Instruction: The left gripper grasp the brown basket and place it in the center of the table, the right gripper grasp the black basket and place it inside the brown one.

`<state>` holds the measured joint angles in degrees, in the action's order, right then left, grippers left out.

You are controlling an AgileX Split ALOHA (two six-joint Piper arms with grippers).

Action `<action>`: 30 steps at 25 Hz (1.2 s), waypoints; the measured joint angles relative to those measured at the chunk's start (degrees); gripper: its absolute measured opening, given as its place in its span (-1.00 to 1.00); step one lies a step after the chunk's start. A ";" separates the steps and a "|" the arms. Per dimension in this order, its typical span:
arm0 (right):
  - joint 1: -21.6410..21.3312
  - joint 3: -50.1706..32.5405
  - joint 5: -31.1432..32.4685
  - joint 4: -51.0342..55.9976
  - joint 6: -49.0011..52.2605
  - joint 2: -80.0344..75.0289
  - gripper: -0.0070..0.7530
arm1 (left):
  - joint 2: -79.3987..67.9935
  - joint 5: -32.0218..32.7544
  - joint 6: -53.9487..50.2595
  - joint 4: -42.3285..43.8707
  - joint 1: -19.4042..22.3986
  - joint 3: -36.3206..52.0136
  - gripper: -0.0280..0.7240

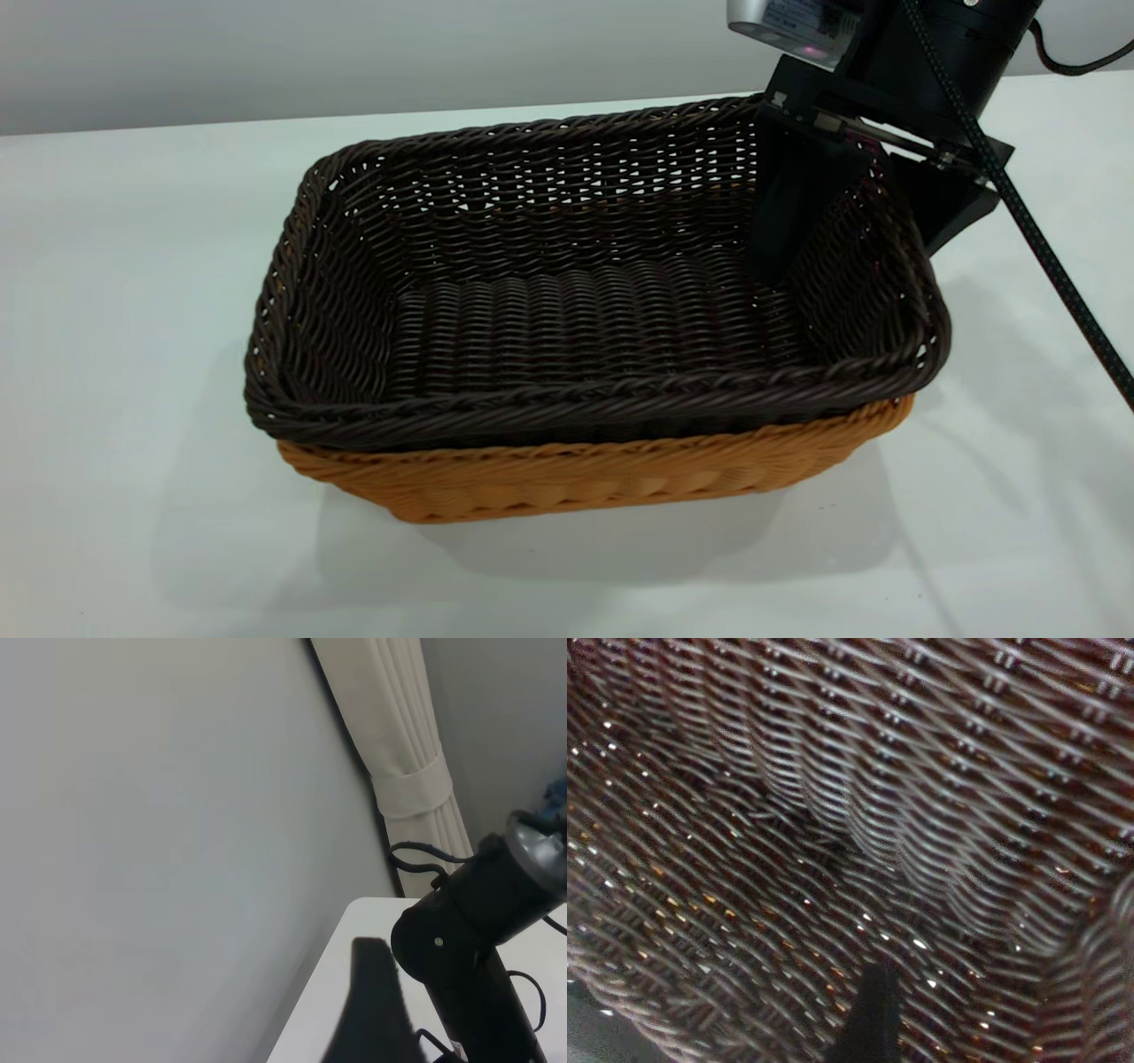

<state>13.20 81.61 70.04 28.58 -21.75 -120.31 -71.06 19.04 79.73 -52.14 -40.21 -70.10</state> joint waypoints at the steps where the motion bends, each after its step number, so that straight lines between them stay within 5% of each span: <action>1: 0.00 0.06 0.00 -0.36 0.00 0.21 0.83 | 0.00 0.00 0.00 0.00 0.00 0.00 0.30; 30: -0.06 2.72 0.07 -6.92 4.58 17.59 0.84 | 1.13 7.19 -0.06 0.11 0.00 0.00 0.30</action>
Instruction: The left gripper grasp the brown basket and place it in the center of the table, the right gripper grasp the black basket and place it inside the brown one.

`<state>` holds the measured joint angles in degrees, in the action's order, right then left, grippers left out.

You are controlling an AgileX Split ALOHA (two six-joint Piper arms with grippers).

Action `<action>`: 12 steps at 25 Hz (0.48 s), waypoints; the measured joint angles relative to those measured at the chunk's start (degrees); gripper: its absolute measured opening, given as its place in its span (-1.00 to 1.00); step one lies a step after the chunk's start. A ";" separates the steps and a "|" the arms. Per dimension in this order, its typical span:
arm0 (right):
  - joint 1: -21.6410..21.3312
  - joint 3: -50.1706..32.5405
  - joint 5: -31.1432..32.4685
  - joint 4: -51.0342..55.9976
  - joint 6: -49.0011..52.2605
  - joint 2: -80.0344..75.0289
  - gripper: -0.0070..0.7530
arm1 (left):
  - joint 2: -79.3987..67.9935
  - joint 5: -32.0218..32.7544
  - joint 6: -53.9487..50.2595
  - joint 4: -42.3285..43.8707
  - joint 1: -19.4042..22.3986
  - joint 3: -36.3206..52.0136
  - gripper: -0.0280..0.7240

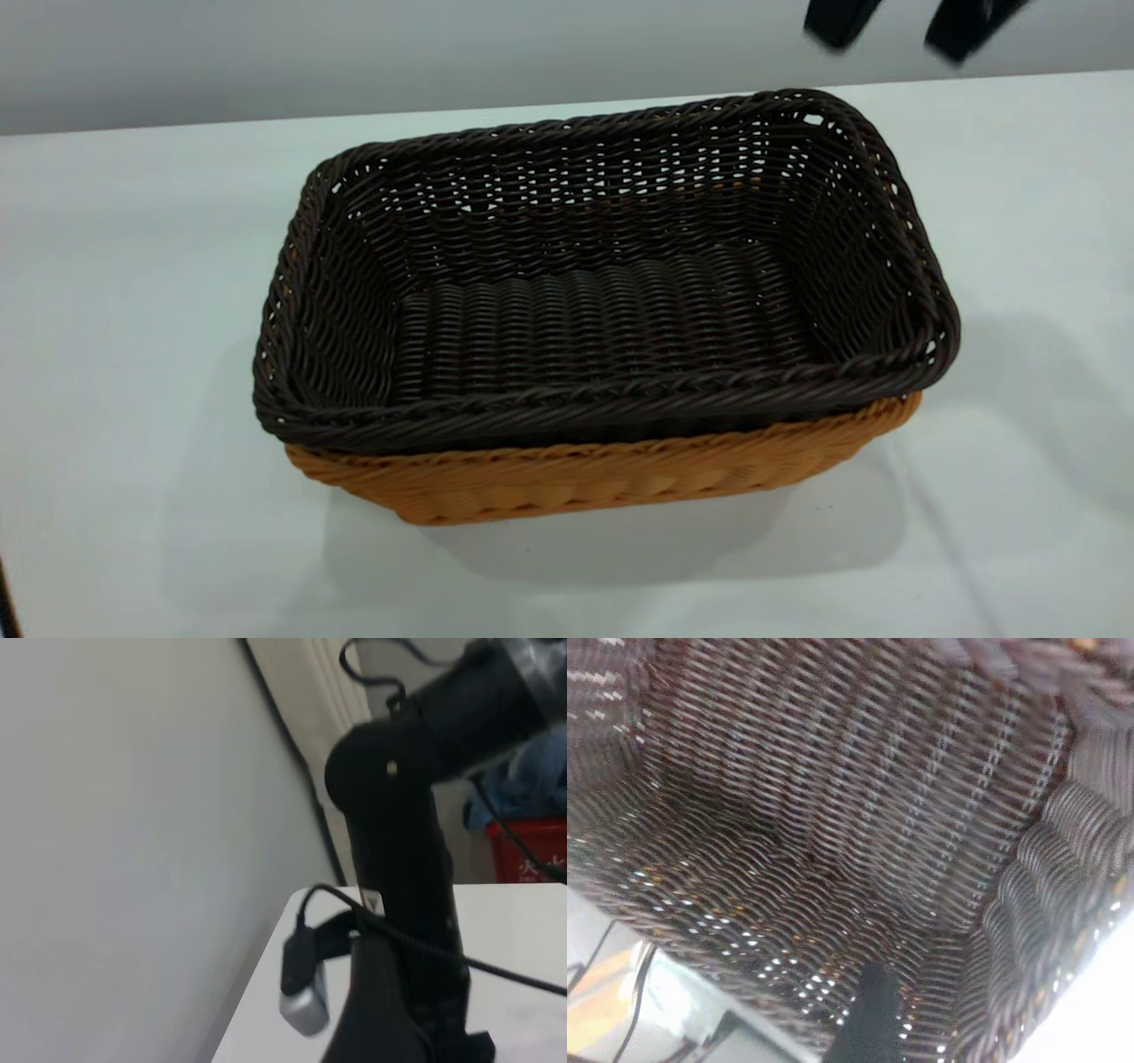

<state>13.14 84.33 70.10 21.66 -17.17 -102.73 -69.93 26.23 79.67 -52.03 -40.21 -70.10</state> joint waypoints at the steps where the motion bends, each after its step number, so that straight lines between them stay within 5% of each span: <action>1: 0.00 0.00 0.00 0.00 0.00 1.57 0.83 | 0.55 0.58 0.00 0.00 0.00 0.00 0.30; 12: 0.00 0.00 0.22 1.10 1.39 22.53 0.23 | 8.06 6.94 -0.48 0.06 0.00 0.00 0.04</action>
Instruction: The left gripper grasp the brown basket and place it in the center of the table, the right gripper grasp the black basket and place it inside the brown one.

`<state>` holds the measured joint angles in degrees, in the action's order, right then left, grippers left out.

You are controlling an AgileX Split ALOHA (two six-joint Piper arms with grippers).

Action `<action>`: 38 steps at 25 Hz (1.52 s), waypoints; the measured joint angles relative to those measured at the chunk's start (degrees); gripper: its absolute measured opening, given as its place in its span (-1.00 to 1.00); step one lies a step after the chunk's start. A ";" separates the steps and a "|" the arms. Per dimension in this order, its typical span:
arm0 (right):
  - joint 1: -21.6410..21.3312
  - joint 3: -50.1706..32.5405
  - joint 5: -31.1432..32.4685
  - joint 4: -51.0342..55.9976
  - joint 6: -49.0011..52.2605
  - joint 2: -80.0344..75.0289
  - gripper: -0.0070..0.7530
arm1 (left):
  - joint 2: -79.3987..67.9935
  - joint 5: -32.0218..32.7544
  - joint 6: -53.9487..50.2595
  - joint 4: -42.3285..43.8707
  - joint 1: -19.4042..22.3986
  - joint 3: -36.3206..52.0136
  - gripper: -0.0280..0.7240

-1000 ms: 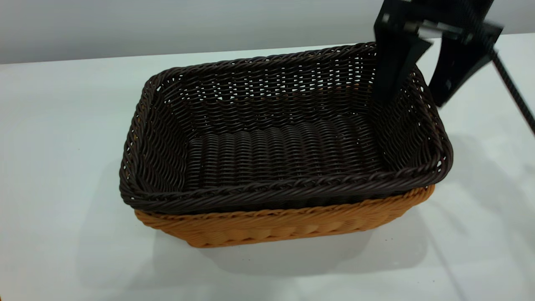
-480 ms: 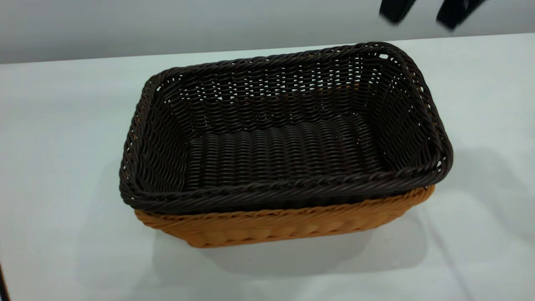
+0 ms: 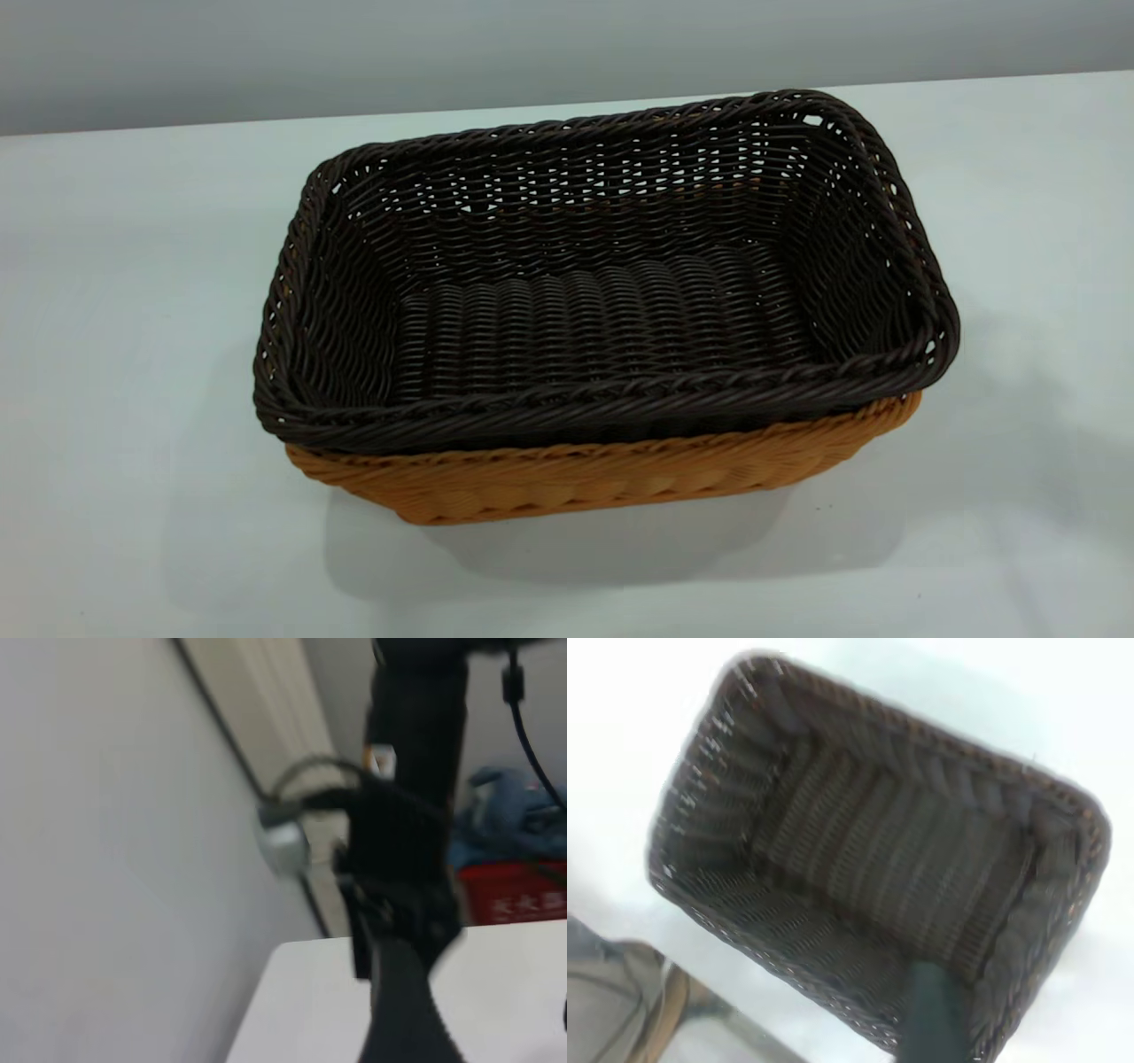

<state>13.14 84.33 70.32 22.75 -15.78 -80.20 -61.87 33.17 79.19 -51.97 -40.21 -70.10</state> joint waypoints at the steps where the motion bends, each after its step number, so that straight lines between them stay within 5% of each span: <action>1: 0.00 0.00 0.00 0.44 0.05 2.28 0.15 | 0.60 1.41 -0.38 0.11 0.00 0.00 0.01; 14: 0.00 0.00 0.00 3.98 0.05 28.88 -0.93 | 6.94 8.93 -19.83 14.76 0.00 0.00 -0.44; 22: 0.00 -5.77 -0.21 -1.71 0.05 41.84 -0.98 | 11.23 17.88 -39.76 29.05 0.00 0.71 -0.90; 28: 0.00 -17.15 -0.35 -6.79 2.91 52.72 -0.98 | 17.32 20.33 -51.48 38.65 0.00 6.58 -0.93; 38: 0.00 -38.37 -4.53 -8.90 7.82 69.30 -0.98 | 31.57 20.08 -58.43 41.84 0.07 23.70 -0.93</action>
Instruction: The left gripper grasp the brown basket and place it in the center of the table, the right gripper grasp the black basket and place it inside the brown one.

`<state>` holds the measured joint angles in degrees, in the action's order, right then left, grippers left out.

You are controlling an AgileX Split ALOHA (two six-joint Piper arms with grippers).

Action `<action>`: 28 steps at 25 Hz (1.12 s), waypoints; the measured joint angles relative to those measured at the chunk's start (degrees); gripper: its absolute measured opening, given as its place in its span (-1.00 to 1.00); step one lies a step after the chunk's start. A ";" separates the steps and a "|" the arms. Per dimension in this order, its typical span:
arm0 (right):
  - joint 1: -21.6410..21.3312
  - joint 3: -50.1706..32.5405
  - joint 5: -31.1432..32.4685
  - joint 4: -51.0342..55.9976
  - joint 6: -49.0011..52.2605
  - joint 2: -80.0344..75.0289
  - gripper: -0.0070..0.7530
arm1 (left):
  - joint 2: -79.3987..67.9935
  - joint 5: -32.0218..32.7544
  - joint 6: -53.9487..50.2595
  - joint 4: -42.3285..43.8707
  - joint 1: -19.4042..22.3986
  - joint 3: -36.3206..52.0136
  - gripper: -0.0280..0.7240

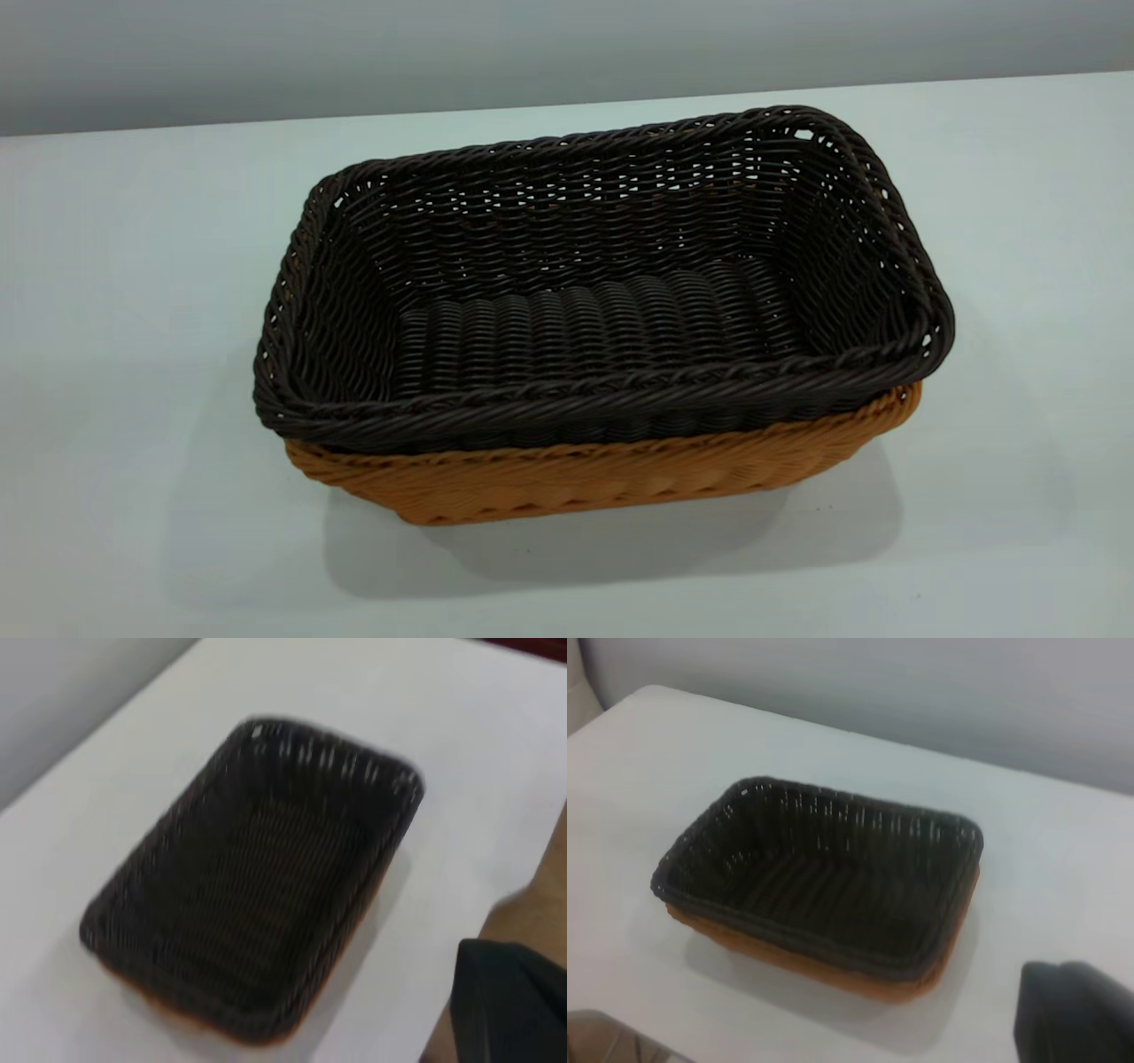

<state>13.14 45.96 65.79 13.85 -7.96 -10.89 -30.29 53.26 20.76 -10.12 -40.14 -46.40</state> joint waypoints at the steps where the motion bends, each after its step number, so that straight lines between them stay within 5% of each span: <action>1: 0.00 -2.04 -0.57 -0.06 0.00 1.38 -0.98 | 1.04 0.14 -0.94 0.95 0.00 1.35 -0.93; 12: 0.00 -18.00 -4.68 -4.04 -0.20 8.37 -0.98 | 6.26 6.38 -7.78 5.16 0.00 9.93 -0.93; 28: 0.00 -18.14 -5.18 -4.13 -0.20 8.32 -0.98 | 16.13 12.29 -16.92 8.61 0.00 18.81 -0.93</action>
<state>13.14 27.82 60.61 9.72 -8.16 -2.57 -14.16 65.55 3.84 -1.51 -40.14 -27.59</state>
